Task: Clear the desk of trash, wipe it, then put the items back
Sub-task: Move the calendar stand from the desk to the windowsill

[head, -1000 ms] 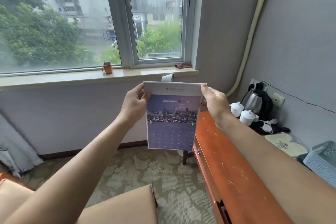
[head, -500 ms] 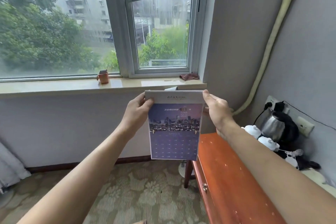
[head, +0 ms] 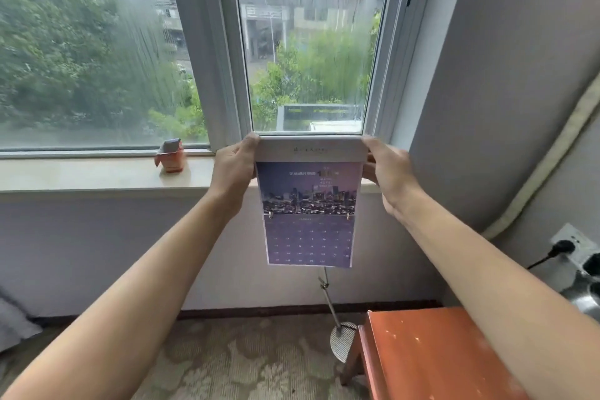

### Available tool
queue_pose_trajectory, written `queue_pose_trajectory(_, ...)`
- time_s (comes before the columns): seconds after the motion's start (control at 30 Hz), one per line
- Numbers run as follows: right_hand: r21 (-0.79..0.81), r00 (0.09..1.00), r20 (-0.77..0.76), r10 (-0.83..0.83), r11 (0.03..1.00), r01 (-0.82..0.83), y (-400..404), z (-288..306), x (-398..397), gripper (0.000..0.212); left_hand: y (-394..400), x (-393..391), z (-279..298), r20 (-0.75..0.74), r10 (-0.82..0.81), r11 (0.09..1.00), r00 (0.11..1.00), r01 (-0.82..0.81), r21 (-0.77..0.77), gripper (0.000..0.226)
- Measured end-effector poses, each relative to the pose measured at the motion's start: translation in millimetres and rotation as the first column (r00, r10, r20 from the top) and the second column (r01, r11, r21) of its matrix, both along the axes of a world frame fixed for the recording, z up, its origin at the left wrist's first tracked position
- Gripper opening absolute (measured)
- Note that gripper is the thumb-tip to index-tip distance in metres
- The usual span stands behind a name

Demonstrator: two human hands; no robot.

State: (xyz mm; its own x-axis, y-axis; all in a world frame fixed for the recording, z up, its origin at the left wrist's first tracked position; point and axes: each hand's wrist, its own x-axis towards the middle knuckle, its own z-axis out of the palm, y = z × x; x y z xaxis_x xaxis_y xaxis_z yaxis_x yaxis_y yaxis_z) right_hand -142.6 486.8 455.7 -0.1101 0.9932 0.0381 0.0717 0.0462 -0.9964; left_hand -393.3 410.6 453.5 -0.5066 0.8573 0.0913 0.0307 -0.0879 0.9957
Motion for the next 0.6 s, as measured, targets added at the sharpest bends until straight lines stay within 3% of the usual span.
queue_pose_trajectory(0.1,-0.003,0.999,0.033,0.019,1.0,-0.019,28,16,-13,0.069,28,-8,12,0.027,0.007,1.0,1.0,-0.008,0.027,0.037)
queue_pose_trajectory(0.33,0.013,0.987,-0.133,0.093,0.996,-0.092,91,49,-51,0.04,87,-34,42,0.029,0.062,0.997,0.998,-0.063,0.038,0.032)
queue_pose_trajectory(0.6,0.01,0.965,-0.231,0.126,0.992,-0.127,189,60,-90,0.043,166,-59,65,-0.011,0.101,0.992,0.995,-0.1,0.074,0.033)
